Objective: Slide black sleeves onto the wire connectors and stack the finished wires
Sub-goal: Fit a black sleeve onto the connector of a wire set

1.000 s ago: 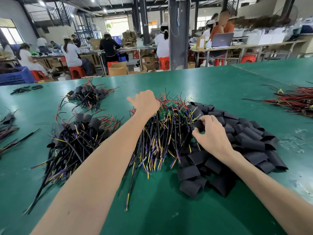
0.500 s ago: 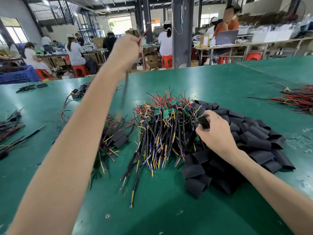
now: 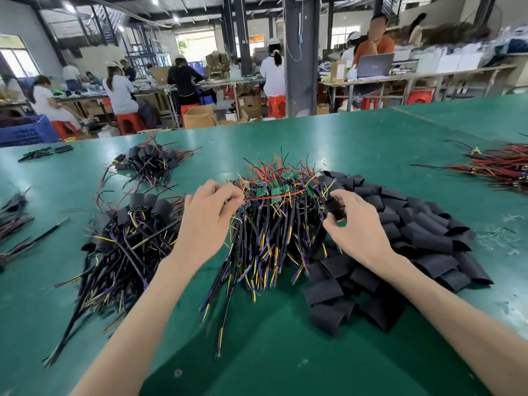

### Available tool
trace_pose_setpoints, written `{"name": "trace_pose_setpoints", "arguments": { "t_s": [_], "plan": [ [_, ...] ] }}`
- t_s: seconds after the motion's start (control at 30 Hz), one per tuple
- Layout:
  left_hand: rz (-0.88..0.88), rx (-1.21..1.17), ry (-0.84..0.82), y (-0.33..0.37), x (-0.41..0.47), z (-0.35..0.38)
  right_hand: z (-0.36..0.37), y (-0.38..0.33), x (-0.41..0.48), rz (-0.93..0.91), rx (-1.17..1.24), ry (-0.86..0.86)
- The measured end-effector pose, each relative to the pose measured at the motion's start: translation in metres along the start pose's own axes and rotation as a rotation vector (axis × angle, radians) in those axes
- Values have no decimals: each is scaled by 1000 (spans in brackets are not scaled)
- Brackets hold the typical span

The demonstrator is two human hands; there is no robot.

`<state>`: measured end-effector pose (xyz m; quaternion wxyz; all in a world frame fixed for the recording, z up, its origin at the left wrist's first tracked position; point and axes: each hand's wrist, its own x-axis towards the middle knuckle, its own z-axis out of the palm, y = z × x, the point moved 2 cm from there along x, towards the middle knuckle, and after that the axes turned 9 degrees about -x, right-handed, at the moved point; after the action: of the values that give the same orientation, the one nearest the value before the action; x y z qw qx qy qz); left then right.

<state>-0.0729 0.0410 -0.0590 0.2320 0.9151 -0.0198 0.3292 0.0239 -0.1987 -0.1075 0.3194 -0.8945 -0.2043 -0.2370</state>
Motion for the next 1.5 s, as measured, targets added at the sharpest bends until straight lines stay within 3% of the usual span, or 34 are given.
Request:
{"name": "trace_pose_setpoints", "arguments": {
  "t_s": [0.57, 0.93, 1.23, 1.37, 1.5],
  "plan": [
    [76, -96, 55, 1, -25, 14, -3, -10, -7, -163, 97, -26],
    [77, 12, 27, -1, -28, 16, -7, -15, -7, -216, 110, 13],
    [143, 66, 16, 13, -31, 15, -10, -25, -9, -474, -159, 111],
    [165, -3, -78, 24, -36, 26, -9, -36, -15, -576, -219, 171],
    [156, -202, -71, 33, -39, 35, -7, -46, -21, -616, -201, 120]
  ]
}}
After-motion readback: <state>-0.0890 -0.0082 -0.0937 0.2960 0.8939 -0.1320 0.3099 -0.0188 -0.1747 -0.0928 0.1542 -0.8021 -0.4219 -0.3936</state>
